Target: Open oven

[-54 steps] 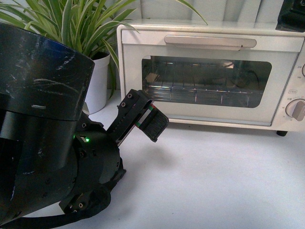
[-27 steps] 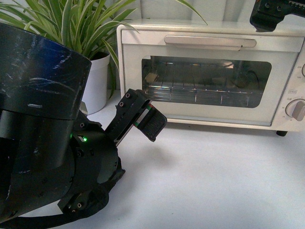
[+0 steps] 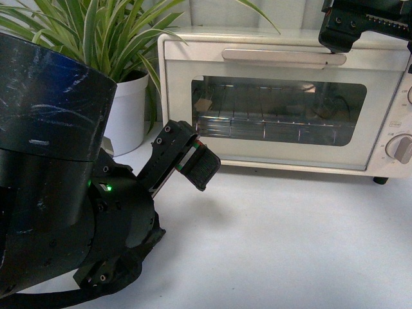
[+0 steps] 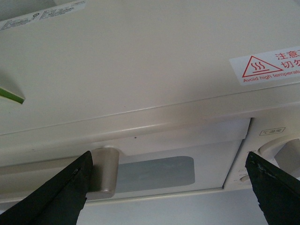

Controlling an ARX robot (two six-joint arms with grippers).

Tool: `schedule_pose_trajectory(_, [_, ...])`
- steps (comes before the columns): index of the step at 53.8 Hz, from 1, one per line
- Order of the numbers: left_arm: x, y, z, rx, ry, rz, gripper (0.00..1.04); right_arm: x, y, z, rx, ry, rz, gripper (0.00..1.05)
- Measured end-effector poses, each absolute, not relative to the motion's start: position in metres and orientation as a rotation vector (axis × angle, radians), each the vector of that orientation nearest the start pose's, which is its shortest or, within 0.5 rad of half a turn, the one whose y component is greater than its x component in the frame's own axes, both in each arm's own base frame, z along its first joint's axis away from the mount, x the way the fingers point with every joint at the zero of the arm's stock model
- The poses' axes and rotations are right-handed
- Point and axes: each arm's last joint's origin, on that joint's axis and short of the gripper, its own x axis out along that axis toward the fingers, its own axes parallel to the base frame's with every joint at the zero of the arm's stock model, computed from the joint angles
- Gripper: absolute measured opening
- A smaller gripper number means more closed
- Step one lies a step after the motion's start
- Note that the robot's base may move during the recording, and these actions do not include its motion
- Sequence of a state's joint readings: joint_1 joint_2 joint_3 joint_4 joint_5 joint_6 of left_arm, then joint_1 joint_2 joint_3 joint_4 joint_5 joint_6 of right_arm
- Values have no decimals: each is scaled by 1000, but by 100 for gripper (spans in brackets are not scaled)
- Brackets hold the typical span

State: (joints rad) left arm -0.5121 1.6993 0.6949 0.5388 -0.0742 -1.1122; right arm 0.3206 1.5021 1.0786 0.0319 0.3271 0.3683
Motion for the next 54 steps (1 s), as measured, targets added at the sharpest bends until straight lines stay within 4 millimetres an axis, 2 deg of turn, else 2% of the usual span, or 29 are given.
schedule_pose_trajectory(18, [282,-155,148,-940,632,-130,98,320,101,283,178,400,-20,95])
schedule_pose_trajectory(38, [282,-155,147,-939,633,-129,98,294,101,271,104,371,39,95])
schedule_pose_trajectory(54, [282,-154,147,-940,633,-127,98,266,93,249,85,371,75,95])
